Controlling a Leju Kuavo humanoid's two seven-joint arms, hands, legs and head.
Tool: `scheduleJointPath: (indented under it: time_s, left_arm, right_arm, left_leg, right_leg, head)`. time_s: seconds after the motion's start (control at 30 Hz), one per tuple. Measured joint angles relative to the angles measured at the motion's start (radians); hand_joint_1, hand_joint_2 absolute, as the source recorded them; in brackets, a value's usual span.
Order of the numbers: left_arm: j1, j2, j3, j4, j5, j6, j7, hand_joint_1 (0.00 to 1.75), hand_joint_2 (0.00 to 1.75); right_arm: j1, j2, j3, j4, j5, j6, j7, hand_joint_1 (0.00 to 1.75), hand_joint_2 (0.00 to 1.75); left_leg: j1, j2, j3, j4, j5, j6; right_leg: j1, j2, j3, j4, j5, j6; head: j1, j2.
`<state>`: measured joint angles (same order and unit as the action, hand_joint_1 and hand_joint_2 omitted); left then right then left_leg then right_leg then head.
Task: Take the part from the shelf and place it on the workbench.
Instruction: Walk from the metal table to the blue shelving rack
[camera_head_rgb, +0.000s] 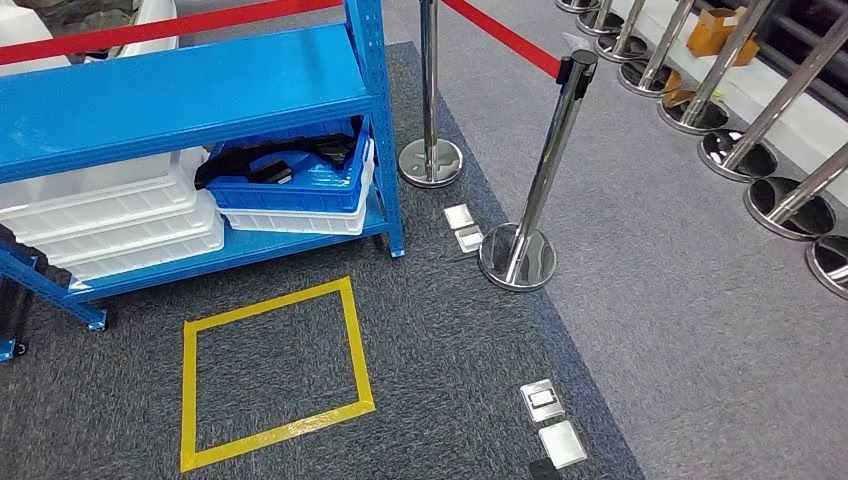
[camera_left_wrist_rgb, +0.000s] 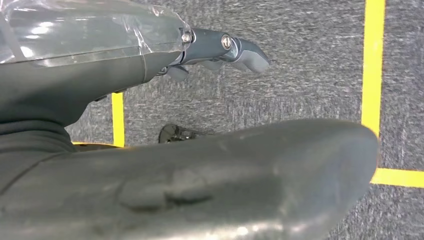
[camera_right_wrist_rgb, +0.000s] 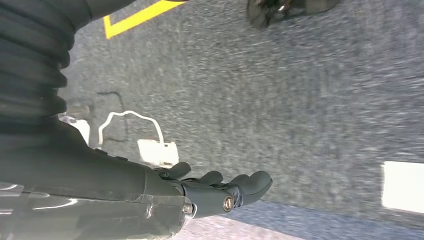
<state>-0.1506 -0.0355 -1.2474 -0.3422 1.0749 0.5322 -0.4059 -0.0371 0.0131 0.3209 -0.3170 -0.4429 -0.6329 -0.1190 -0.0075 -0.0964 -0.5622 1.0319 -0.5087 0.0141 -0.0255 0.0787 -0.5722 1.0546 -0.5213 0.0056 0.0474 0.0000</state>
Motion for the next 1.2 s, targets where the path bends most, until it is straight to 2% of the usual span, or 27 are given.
scheduleJointPath:
  time_s: [0.07,0.2,0.27,0.33,0.37,0.4,0.43,0.47,0.53,0.57,0.6,0.63,0.67,0.73,0.8,0.83,0.87,0.9,0.93,0.97,1.0,1.03,1.07,1.1,1.17,1.2]
  left_arm:
    - [0.0,0.0,0.0,0.0,0.0,0.0,0.0,0.0,0.0]
    - [0.001,0.0,0.0,0.0,0.0,0.0,0.0,0.0,0.0]
    - [0.002,0.0,0.0,0.0,0.0,0.0,0.0,0.0,0.0]
    - [0.003,0.0,0.0,0.0,0.001,0.0,0.0,0.0,0.0]
    - [0.004,0.0,0.0,0.0,0.001,0.0,0.0,0.0,0.0]
    - [0.005,0.0,0.0,0.0,0.001,0.0,0.0,0.0,0.0]
    - [0.007,0.001,0.0,0.0,0.001,0.0,0.0,0.0,0.0]
    - [0.007,0.001,0.0,0.0,0.001,0.0,0.0,0.0,0.0]
    - [0.006,0.0,0.0,0.0,0.001,0.0,0.0,0.0,0.0]
    - [0.006,0.0,0.0,0.0,0.001,0.0,0.0,0.0,0.0]
    - [0.007,0.0,0.0,0.0,0.001,0.0,0.0,0.0,0.0]
    - [0.007,0.0,0.0,0.0,0.001,0.0,0.0,0.0,0.0]
    - [0.009,0.0,0.0,0.0,0.001,0.0,0.0,0.0,0.0]
    - [0.008,0.0,0.0,0.0,0.001,0.0,-0.001,0.0,0.0]
    - [0.005,0.0,0.0,0.0,0.001,0.0,-0.002,0.0,0.0]
    - [0.004,0.0,0.0,0.0,0.001,0.0,-0.001,0.0,0.0]
    - [0.004,0.0,0.0,0.0,0.001,0.0,-0.001,0.0,0.0]
    - [0.004,0.0,0.0,0.0,0.002,0.0,-0.001,0.0,0.0]
    - [0.005,0.0,0.0,0.0,0.002,0.0,-0.001,0.0,0.0]
    - [0.005,0.0,0.0,0.0,0.001,0.0,-0.001,0.0,0.0]
    - [0.005,0.0,0.0,0.0,0.001,0.0,-0.001,0.0,0.0]
    - [0.004,0.0,0.0,0.0,0.001,0.0,-0.001,0.0,0.0]
    - [0.003,0.0,0.0,0.0,0.0,-0.001,0.0,0.0,0.0]
    - [0.003,-0.001,0.0,0.0,0.0,-0.001,0.0,0.0,0.0]
    - [0.002,0.0,0.0,0.0,-0.003,-0.001,0.001,0.0,0.0]
    - [0.002,0.0,0.0,0.0,-0.004,-0.002,0.002,0.0,0.0]
  right_arm:
    - [0.0,0.0,0.004,0.0,0.0,0.0,0.0,0.0,1.75]
    - [-0.001,0.0,0.004,0.0,0.0,0.0,0.0,0.0,1.75]
    - [-0.001,0.001,0.007,0.0,-0.001,0.0,0.001,0.0,1.75]
    - [0.001,0.0,0.009,0.0,-0.001,-0.001,0.001,0.0,1.75]
    - [0.001,0.0,0.01,0.0,-0.001,-0.001,0.001,0.0,1.75]
    - [0.002,-0.001,0.01,0.0,-0.001,-0.002,0.001,0.0,1.75]
    - [0.002,-0.001,0.011,0.0,-0.001,-0.002,0.002,0.0,1.75]
    - [0.001,-0.001,0.011,0.0,-0.002,-0.002,0.002,0.0,1.75]
    - [0.0,-0.001,0.012,0.0,-0.002,-0.002,0.002,0.0,1.75]
    - [-0.001,-0.001,0.013,0.0,-0.002,-0.002,0.002,0.0,1.75]
    - [-0.003,-0.001,0.015,0.0,-0.002,-0.002,0.002,0.0,1.75]
    - [-0.005,-0.001,0.016,0.0,-0.002,-0.002,0.002,0.0,1.75]
    - [-0.007,-0.001,0.018,0.0,-0.002,-0.002,0.002,0.0,1.75]
    - [-0.011,-0.002,0.02,0.0,-0.002,-0.002,0.002,0.0,1.75]
    - [-0.011,-0.001,0.02,0.0,-0.002,-0.002,0.002,0.0,1.75]
    - [-0.009,-0.001,0.021,0.0,-0.002,-0.002,0.002,0.0,1.75]
    - [-0.007,-0.001,0.021,0.0,-0.002,-0.002,0.002,0.0,1.75]
    - [-0.004,-0.002,0.022,0.0,-0.003,-0.002,0.003,0.0,1.75]
    - [-0.001,-0.002,0.022,0.001,-0.004,-0.002,0.003,0.0,1.75]
    - [0.0,-0.003,0.023,0.001,-0.005,-0.002,0.004,0.0,1.75]
    - [0.0,-0.004,0.023,0.001,-0.007,-0.002,0.004,0.0,1.75]
    - [-0.001,-0.005,0.024,0.001,-0.009,-0.002,0.004,0.0,1.75]
    - [-0.002,-0.006,0.025,0.002,-0.011,-0.002,0.004,0.0,1.75]
    - [-0.003,-0.006,0.026,0.002,-0.014,-0.002,0.004,0.0,1.75]
    - [-0.004,-0.005,0.029,0.002,-0.017,-0.002,0.005,0.0,1.75]
    - [-0.005,-0.005,0.03,0.002,-0.018,-0.002,0.005,0.0,1.75]
  left_leg:
    - [0.002,-0.01,-0.004,0.002,0.0,-0.005]
    - [0.003,-0.014,-0.004,0.0,0.0,-0.008]
    - [0.004,-0.021,-0.004,0.001,-0.002,-0.016]
    - [0.009,0.029,-0.074,0.14,-0.062,-0.037]
    - [0.012,0.061,-0.111,0.211,-0.085,-0.045]
    - [0.015,0.087,-0.141,0.263,-0.095,-0.052]
    - [0.017,0.091,-0.131,0.233,-0.065,-0.052]
    - [0.017,0.103,-0.099,0.163,-0.025,-0.049]
    - [0.009,0.138,-0.045,0.046,0.02,-0.037]
    - [0.004,0.149,-0.033,0.017,0.024,-0.03]
    - [-0.001,0.15,-0.032,0.013,0.018,-0.024]
    - [-0.002,0.141,-0.031,0.009,0.019,-0.019]
    - [-0.001,0.133,-0.027,0.003,0.019,-0.013]
    - [0.005,0.117,-0.017,-0.011,0.022,-0.001]
    - [0.006,0.1,-0.011,-0.016,0.021,0.009]
    - [0.006,0.09,-0.009,-0.016,0.019,0.013]
    - [0.005,0.078,-0.007,-0.016,0.017,0.015]
    - [0.004,0.064,-0.004,-0.015,0.015,0.016]
    - [0.003,0.049,0.0,-0.014,0.013,0.015]
    - [0.003,0.035,0.005,-0.013,0.009,0.013]
    - [0.003,0.023,0.008,-0.01,0.005,0.01]
    - [0.002,0.011,0.009,-0.005,0.001,0.005]
    - [0.003,0.003,0.007,-0.002,-0.002,0.0]
    - [0.005,-0.006,0.004,0.0,-0.003,-0.006]
    - [0.008,-0.021,0.002,-0.001,-0.004,-0.018]
    - [0.007,-0.012,0.0,0.006,-0.01,-0.024]
  right_leg:
    - [0.002,-0.001,0.002,-0.003,-0.003,-0.002]
    - [0.004,-0.005,0.003,-0.003,-0.004,-0.005]
    - [0.002,-0.021,0.008,-0.008,-0.003,-0.012]
    - [-0.001,-0.067,0.02,-0.017,-0.006,-0.023]
    - [-0.001,-0.091,0.026,-0.018,-0.011,-0.025]
    - [-0.001,-0.114,0.033,-0.019,-0.017,-0.026]
    - [-0.001,-0.128,0.04,-0.019,-0.023,-0.024]
    - [-0.001,-0.139,0.048,-0.02,-0.028,-0.022]
    - [0.001,-0.156,0.062,-0.021,-0.039,-0.014]
    - [0.003,-0.164,0.068,-0.023,-0.043,-0.01]
    - [0.004,-0.172,0.072,-0.026,-0.046,-0.005]
    - [0.005,-0.18,0.078,-0.029,-0.049,0.0]
    - [0.004,-0.18,0.084,-0.031,-0.053,0.005]
    - [0.002,-0.144,0.075,0.006,-0.08,0.012]
    - [0.002,-0.096,0.013,0.123,-0.134,0.014]
    - [0.003,-0.088,-0.028,0.191,-0.157,0.014]
    - [0.003,-0.085,-0.06,0.239,-0.164,0.014]
    - [0.004,-0.083,-0.076,0.253,-0.151,0.014]
    - [0.004,-0.08,-0.074,0.225,-0.116,0.012]
    - [0.004,-0.071,-0.056,0.165,-0.069,0.009]
    - [0.003,-0.051,-0.034,0.101,-0.03,0.007]
    - [0.002,-0.03,-0.015,0.044,-0.004,0.004]
    - [0.001,-0.014,-0.004,0.011,0.006,0.002]
    - [0.002,-0.006,0.0,0.0,0.003,0.0]
    - [0.003,-0.023,0.006,-0.009,0.004,-0.008]
    - [0.002,-0.034,0.01,-0.014,0.005,-0.013]
  head:
    - [0.0,0.0]
    - [-0.001,0.0]
    - [0.0,0.0]
    - [-0.009,0.0]
    - [-0.014,0.0]
    - [-0.019,0.0]
    - [-0.019,0.0]
    - [-0.019,0.0]
    - [-0.019,0.0]
    - [-0.018,0.0]
    - [-0.017,0.0]
    - [-0.016,0.0]
    - [-0.016,0.0]
    - [-0.013,0.0]
    - [-0.007,0.0]
    - [-0.005,0.0]
    - [-0.003,0.0]
    - [-0.003,0.0]
    - [-0.002,0.0]
    - [0.0,0.0]
    - [0.002,0.0]
    - [0.002,0.0]
    - [0.003,0.0]
    - [0.002,0.0]
    - [0.002,0.0]
    - [0.001,0.0]
